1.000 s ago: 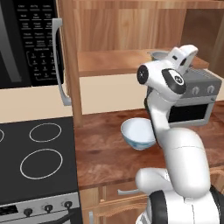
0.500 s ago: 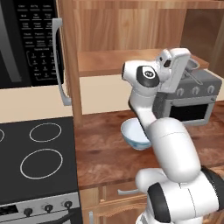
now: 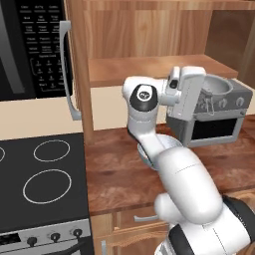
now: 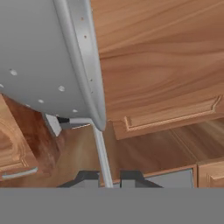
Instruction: Open the cabinet and setup a tea strainer by placing it in the bowl upright.
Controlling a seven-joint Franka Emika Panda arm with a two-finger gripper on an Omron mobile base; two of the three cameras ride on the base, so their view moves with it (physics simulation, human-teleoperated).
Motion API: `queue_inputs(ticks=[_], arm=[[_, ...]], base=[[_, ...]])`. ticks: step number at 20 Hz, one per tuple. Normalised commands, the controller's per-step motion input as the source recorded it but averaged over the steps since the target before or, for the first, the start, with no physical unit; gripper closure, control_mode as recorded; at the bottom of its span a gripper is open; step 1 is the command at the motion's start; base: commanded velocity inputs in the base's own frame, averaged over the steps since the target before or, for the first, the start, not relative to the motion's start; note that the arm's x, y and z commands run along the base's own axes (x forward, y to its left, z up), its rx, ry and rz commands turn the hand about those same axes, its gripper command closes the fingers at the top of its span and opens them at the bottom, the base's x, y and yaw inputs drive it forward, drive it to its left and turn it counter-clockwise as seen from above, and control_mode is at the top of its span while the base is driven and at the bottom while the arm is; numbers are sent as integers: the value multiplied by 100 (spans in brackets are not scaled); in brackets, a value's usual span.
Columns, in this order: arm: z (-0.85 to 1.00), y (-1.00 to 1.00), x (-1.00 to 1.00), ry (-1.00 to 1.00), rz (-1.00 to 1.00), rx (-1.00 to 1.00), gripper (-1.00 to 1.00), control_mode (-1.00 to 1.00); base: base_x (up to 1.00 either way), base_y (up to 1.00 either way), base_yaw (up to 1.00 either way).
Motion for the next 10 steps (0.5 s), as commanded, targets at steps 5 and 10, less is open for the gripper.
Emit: queue_inputs(ticks=[5,10], arm=[[-34,76,-10,0,0,0,100,-100],[-64,30,0,0,0,0,100,-100]], base=[[0,0,0],[0,0,0]])
